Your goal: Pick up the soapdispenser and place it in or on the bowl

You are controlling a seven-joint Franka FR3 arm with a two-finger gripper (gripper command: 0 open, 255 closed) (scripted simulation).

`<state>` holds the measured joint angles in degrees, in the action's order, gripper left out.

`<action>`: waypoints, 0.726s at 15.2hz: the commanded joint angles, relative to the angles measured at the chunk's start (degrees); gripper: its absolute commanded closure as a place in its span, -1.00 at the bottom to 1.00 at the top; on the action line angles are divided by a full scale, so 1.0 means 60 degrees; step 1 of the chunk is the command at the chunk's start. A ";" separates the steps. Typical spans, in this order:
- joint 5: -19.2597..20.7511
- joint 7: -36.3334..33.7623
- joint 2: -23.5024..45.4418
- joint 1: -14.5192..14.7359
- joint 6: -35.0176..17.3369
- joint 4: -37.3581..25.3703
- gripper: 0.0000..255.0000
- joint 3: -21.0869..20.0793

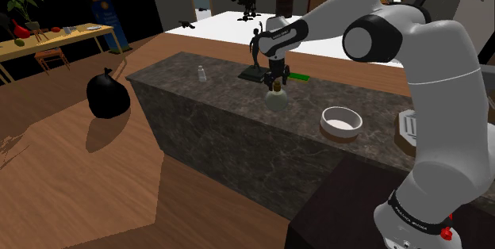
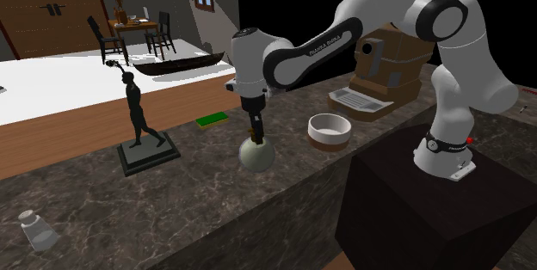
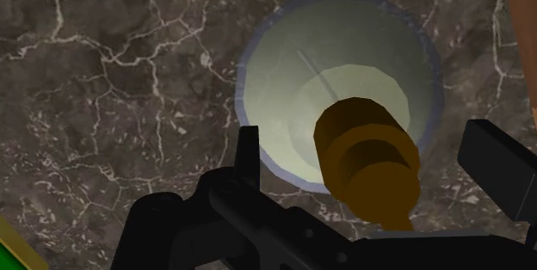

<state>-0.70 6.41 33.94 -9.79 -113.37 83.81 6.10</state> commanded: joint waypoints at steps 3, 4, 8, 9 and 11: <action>0.0000 0.0000 0.0000 0.0000 0.0000 0.0000 1.00 0.0000; 0.0000 0.0000 0.0000 0.0000 0.0000 0.0000 1.00 0.0000; 0.0000 0.0000 -0.0001 0.0000 0.0000 0.0000 1.00 0.0000; 0.0000 -0.0001 -0.0001 0.0000 0.0000 0.0001 1.00 0.0000; 0.0000 0.0000 0.0001 0.0000 -0.0001 0.0000 1.00 0.0000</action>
<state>-0.70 6.41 33.92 -9.79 -113.37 83.80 6.09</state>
